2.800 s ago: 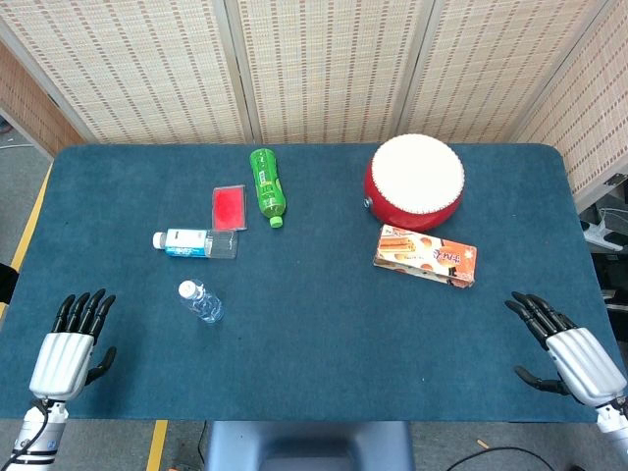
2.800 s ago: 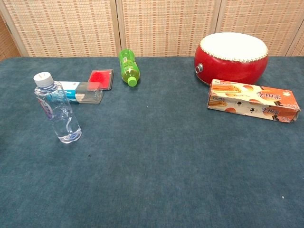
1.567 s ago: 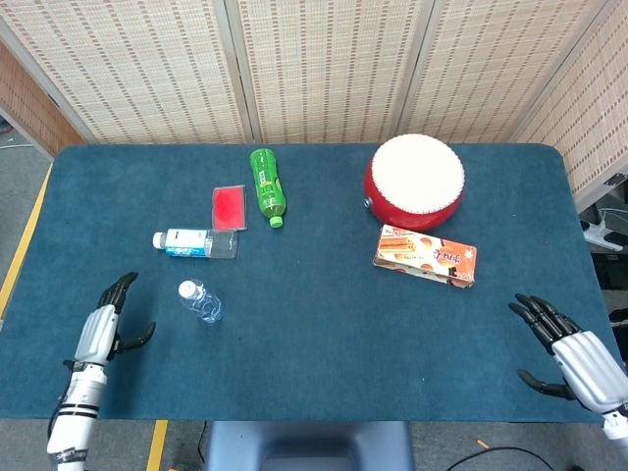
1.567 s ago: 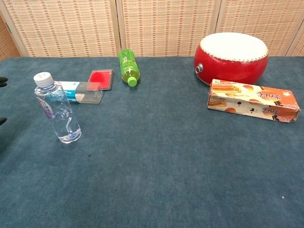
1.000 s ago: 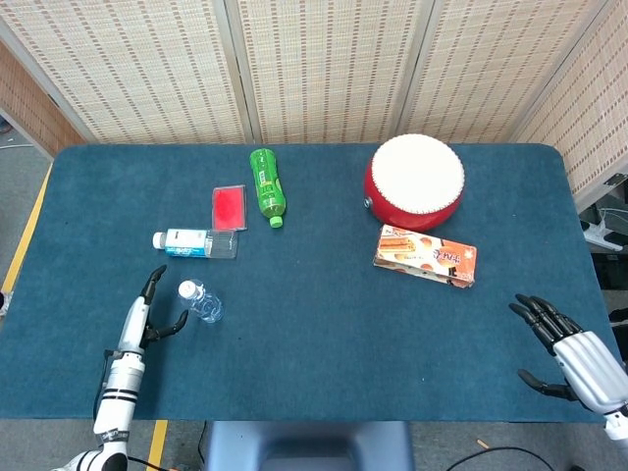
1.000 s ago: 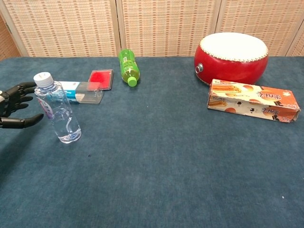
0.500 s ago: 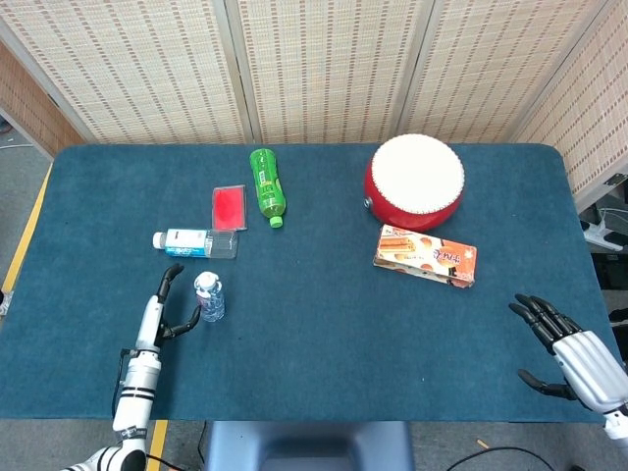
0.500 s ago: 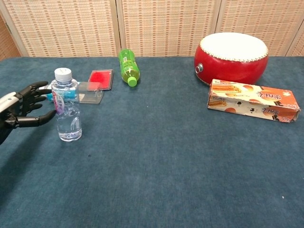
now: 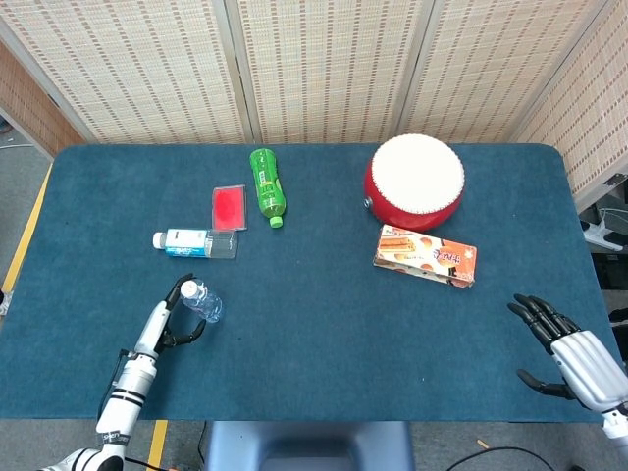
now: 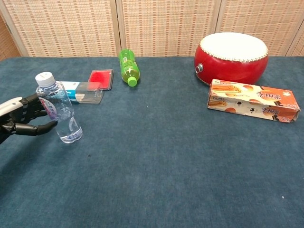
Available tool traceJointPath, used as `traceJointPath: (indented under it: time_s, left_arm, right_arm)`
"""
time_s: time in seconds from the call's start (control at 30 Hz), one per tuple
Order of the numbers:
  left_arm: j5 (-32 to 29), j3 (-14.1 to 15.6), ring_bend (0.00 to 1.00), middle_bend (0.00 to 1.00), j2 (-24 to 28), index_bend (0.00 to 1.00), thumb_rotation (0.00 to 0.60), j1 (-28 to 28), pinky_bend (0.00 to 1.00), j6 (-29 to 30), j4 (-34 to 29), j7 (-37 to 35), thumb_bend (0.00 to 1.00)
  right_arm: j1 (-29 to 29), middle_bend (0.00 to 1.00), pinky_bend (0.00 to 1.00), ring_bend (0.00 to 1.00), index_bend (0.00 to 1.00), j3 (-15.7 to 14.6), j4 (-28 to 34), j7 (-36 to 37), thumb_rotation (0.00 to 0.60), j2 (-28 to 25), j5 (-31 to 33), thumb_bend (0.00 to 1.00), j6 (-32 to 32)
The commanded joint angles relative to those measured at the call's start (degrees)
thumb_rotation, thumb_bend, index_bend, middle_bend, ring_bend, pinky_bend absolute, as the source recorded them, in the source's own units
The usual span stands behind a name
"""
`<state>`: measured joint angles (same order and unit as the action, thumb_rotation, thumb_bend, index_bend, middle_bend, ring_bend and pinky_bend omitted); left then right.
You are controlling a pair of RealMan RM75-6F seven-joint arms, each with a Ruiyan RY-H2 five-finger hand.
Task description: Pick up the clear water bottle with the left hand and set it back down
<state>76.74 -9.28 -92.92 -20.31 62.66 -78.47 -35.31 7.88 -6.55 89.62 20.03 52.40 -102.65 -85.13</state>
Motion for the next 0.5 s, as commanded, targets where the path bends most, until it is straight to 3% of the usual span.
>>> traceJointPath:
  time_s: [0.03, 0.33, 0.4, 0.5]
  left_arm:
    - [-0.1, -0.6, 0.02, 0.07, -0.9, 0.00, 0.600, -0.1, 0.01, 0.8, -0.5, -0.5, 0.37]
    - [-4.1, -3.3, 0.04, 0.07, -6.8, 0.00, 0.600, -0.4, 0.00, 3.0, 0.3, 1.4, 0.37]
    - [-5.0, -4.5, 0.09, 0.13, -9.0, 0.05, 0.600, 0.0, 0.01, 5.3, 0.9, 2.3, 0.38]
    - [-5.7, -5.8, 0.23, 0.30, -11.7, 0.24, 0.600, 0.7, 0.02, 8.8, 2.4, 3.6, 0.42]
  right_arm:
    - [0.0, 0.00, 0.21, 0.00, 0.00, -0.1, 0.1, -0.1, 0.600, 0.0, 0.0, 0.17, 0.1]
    - [0.2, 0.00, 0.21, 0.00, 0.00, -0.1, 0.2, 0.3, 0.600, -0.2, 0.1, 0.17, 0.4]
    - [0.2, 0.00, 0.21, 0.00, 0.00, -0.1, 0.2, 0.4, 0.600, -0.3, 0.1, 0.17, 0.3]
    - [0.2, 0.00, 0.21, 0.00, 0.00, -0.1, 0.1, 0.6, 0.600, -0.3, 0.1, 0.17, 0.3]
